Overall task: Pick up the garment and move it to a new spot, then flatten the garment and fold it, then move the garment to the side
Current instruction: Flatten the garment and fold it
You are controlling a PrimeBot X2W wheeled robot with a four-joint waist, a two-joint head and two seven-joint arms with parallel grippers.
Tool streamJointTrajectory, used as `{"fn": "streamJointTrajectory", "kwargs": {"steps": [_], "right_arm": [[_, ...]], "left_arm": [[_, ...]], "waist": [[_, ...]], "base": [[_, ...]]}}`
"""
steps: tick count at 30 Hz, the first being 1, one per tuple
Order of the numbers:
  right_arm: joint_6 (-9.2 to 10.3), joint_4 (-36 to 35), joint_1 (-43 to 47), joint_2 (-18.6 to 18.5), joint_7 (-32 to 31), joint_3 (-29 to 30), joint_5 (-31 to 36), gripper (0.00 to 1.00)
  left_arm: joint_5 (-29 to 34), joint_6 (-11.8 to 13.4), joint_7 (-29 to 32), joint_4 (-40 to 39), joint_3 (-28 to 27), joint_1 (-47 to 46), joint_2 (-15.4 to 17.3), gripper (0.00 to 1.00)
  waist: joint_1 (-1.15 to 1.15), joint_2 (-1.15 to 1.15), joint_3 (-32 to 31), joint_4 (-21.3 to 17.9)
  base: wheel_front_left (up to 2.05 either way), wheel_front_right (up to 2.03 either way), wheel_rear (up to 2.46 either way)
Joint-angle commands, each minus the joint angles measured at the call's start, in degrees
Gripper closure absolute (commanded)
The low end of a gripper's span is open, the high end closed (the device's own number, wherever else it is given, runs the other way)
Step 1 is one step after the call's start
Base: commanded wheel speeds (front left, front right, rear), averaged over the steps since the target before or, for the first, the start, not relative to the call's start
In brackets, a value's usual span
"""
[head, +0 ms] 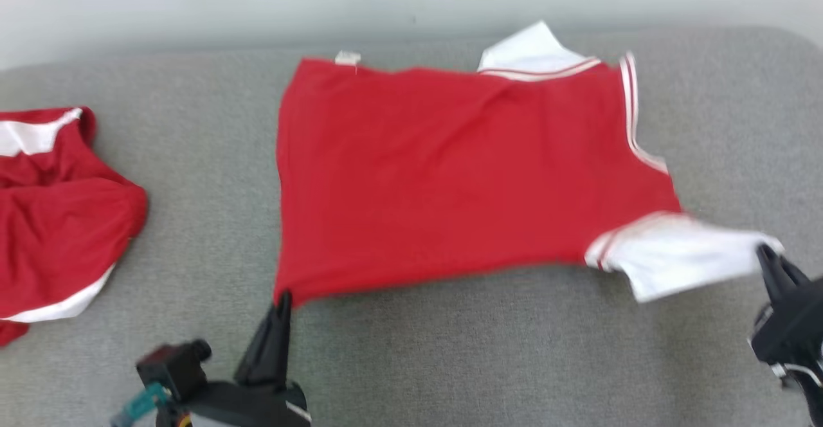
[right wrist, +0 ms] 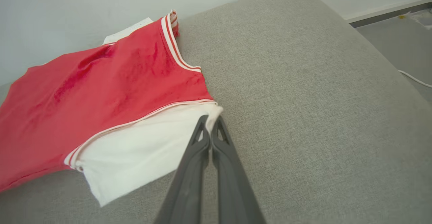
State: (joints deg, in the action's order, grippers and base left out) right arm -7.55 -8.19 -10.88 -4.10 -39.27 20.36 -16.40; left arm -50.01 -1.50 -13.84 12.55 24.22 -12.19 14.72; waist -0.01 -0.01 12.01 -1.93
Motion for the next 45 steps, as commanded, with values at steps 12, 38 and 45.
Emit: {"fn": "streamJointTrajectory", "kwargs": {"steps": [12,38,45], "right_arm": [[0.11,-1.1,11.8,1.2,-10.2,5.9,-1.0,1.00],[0.11,-5.4,17.5,1.2,-17.1,4.4,-5.2,1.00],[0.11,-4.9,14.0,1.2,-12.0,2.9,-3.5,1.00]], "left_arm": [[0.7,3.1,2.3,0.0,2.7,7.7,0.9,1.00],[3.6,12.4,13.8,-4.6,5.8,10.7,7.2,1.00],[3.4,12.1,14.7,-6.2,5.6,7.8,6.9,1.00]], "waist": [[0.01,0.01,-6.5,1.9],[0.01,0.01,-7.1,1.3],[0.01,0.01,-6.6,1.6]], "base": [[0.00,0.00,0.00],[0.00,0.00,0.00],[0.00,0.00,0.00]]}}
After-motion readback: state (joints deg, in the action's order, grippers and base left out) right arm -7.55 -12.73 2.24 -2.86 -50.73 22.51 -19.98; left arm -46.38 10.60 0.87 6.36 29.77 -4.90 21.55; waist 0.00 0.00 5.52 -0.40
